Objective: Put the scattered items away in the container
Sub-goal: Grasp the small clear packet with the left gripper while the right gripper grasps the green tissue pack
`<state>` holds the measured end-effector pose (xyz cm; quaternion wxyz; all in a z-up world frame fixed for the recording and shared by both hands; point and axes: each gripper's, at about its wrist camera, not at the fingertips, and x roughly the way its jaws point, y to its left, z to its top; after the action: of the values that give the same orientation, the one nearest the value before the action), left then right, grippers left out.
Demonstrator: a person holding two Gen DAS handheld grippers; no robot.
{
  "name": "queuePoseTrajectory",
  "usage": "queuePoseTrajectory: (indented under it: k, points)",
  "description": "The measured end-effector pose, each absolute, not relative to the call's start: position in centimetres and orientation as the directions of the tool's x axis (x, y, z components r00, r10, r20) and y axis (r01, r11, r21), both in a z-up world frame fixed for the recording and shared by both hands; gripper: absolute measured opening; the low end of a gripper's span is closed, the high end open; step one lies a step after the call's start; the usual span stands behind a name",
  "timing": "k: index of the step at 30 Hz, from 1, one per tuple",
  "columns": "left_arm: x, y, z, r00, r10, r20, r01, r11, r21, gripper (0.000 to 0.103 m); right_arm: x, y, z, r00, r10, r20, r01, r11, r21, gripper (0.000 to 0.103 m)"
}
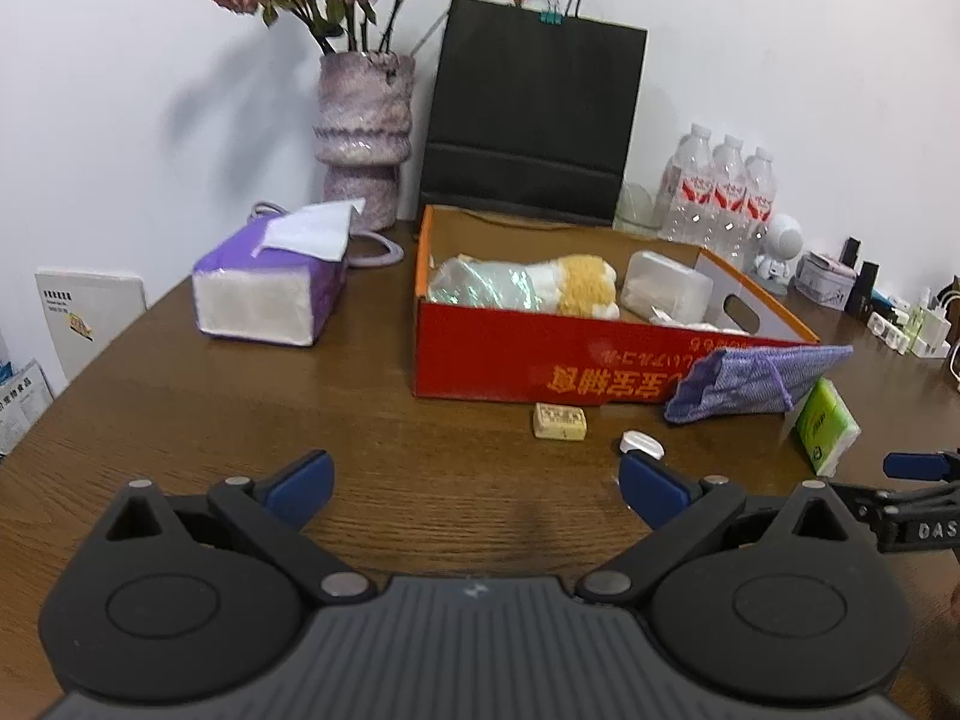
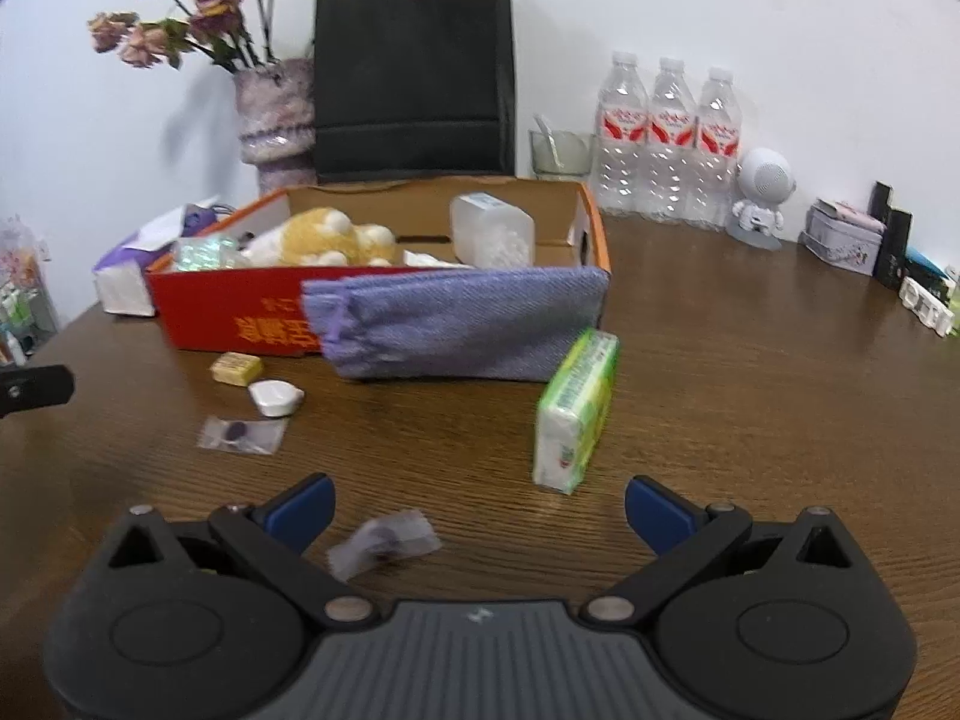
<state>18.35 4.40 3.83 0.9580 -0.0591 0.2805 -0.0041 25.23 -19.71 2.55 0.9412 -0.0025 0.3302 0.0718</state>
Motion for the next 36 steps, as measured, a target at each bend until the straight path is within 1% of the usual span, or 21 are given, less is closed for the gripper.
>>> queuePoseTrajectory:
  k: [7,12,14,16,17,18,19,20,21,22,23,24,26,31,36]
  points:
    - [20.6,1.9,1.8,0.805,-0.102,-0.585,0.049,0.993,-0.106,0.103,27.5,-21.1,1.8,0.769,0.09,-0.633,-0.077,0.996,0.048,0.103]
    - [22.7,-1.0,0.6,0.784,-0.138,-0.605,0.126,0.99,-0.062,0.103,28.9,-21.4,1.3,0.759,0.076,-0.646,-0.066,0.997,0.04,0.103]
    - [23.4,-2.1,0.2,0.782,-0.14,-0.607,0.148,0.988,-0.036,0.103,29.3,-21.5,1.1,0.758,0.069,-0.648,-0.058,0.998,0.039,0.101]
    - [24.0,-2.9,-0.2,0.781,-0.143,-0.608,0.172,0.985,-0.01,0.099,29.6,-21.6,0.9,0.758,0.074,-0.648,-0.059,0.997,0.044,0.098]
    - [24.2,-3.2,-0.4,0.778,-0.145,-0.611,0.179,0.984,-0.004,0.091,29.7,-21.6,0.9,0.759,0.077,-0.647,-0.059,0.997,0.05,0.095]
    - [24.6,-3.5,-0.6,0.773,-0.146,-0.618,0.186,0.983,0.0,0.078,29.8,-21.8,0.8,0.758,0.082,-0.647,-0.059,0.997,0.058,0.092]
    - [24.9,-3.7,-0.9,0.767,-0.146,-0.625,0.186,0.982,-0.001,0.073,29.9,-21.8,0.8,0.755,0.088,-0.649,-0.06,0.996,0.066,0.089]
    - [24.9,-3.8,-1.0,0.778,-0.14,-0.613,0.187,0.982,0.013,0.062,30.0,-21.9,0.7,0.752,0.098,-0.652,-0.065,0.995,0.075,0.079]
    - [24.8,-3.9,-1.0,0.781,-0.154,-0.605,0.203,0.979,0.012,0.041,30.1,-21.9,0.6,0.748,0.108,-0.655,-0.071,0.994,0.082,0.065]
    - [24.7,-4.0,-0.9,0.781,-0.169,-0.602,0.217,0.976,0.007,0.031,30.0,-21.9,0.6,0.752,0.108,-0.65,-0.075,0.994,0.078,0.056]
    - [24.6,-4.0,-0.9,0.78,-0.175,-0.6,0.223,0.975,0.005,0.026,29.9,-21.8,0.7,0.755,0.105,-0.648,-0.078,0.994,0.071,0.03]
    - [24.5,-4.0,-0.9,0.781,-0.178,-0.599,0.222,0.975,0.0,0.024,29.7,-21.8,0.7,0.757,0.111,-0.644,-0.081,0.994,0.077,0.018]
    - [24.3,-3.9,-0.9,0.784,-0.18,-0.594,0.219,0.976,-0.006,0.021,29.4,-22.0,0.8,0.76,0.132,-0.637,-0.087,0.991,0.101,0.016]
    - [23.5,-3.6,-0.7,0.787,-0.191,-0.586,0.213,0.977,-0.032,0.02,28.4,-22.0,1.1,0.788,0.125,-0.603,-0.082,0.992,0.099,0.014]
    - [21.9,-3.4,0.1,0.808,-0.194,-0.557,0.211,0.977,-0.034,0.019,27.1,-21.8,1.7,0.81,0.131,-0.571,-0.087,0.991,0.103,0.013]
